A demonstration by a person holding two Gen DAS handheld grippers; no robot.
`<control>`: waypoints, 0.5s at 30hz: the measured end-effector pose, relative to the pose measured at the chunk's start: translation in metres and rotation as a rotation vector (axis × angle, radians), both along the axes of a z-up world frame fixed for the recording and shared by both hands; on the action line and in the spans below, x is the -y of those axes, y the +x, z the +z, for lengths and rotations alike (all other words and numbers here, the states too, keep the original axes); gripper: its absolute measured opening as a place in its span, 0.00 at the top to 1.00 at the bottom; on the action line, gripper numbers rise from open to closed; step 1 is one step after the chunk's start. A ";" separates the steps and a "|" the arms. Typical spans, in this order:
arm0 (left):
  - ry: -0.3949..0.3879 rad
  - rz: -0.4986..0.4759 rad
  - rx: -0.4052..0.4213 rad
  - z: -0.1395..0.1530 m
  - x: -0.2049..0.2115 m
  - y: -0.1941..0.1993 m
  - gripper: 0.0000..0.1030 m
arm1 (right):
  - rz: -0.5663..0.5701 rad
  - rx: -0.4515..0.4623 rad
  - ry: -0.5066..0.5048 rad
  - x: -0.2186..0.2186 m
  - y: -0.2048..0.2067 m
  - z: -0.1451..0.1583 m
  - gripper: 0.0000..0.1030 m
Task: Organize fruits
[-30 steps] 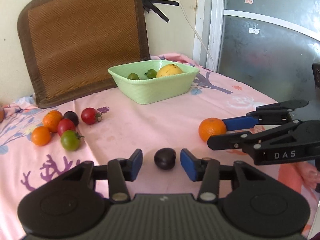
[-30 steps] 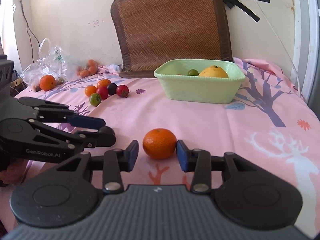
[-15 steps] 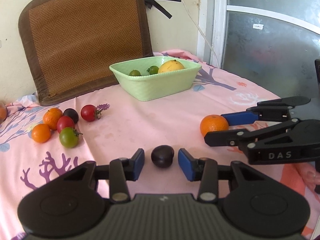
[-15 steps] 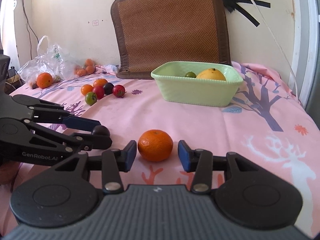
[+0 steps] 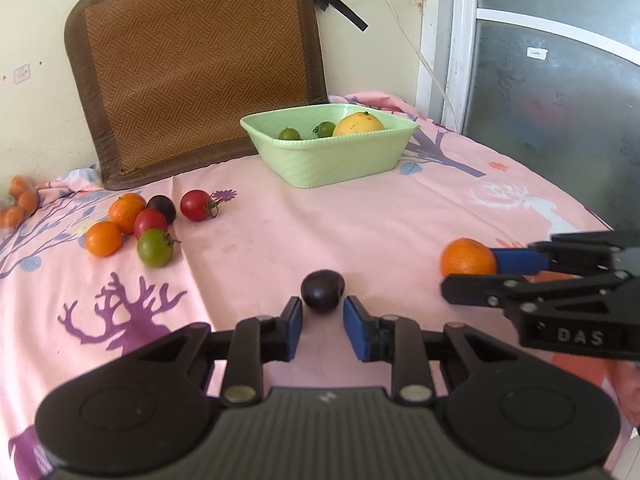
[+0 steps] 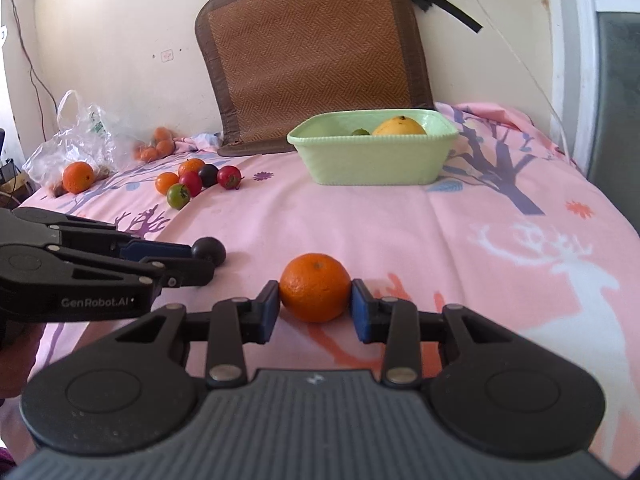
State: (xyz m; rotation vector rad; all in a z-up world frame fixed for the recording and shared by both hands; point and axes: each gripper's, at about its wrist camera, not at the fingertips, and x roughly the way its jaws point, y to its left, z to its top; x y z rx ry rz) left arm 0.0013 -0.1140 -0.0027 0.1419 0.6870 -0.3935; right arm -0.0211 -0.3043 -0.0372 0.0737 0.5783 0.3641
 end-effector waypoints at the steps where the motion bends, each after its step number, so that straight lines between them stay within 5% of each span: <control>1: 0.003 0.003 0.002 0.000 0.000 -0.002 0.77 | -0.008 0.001 0.003 0.001 -0.004 0.000 0.61; 15: 0.006 0.015 0.006 0.000 -0.003 -0.020 0.82 | -0.058 0.008 -0.002 -0.001 -0.031 0.002 0.61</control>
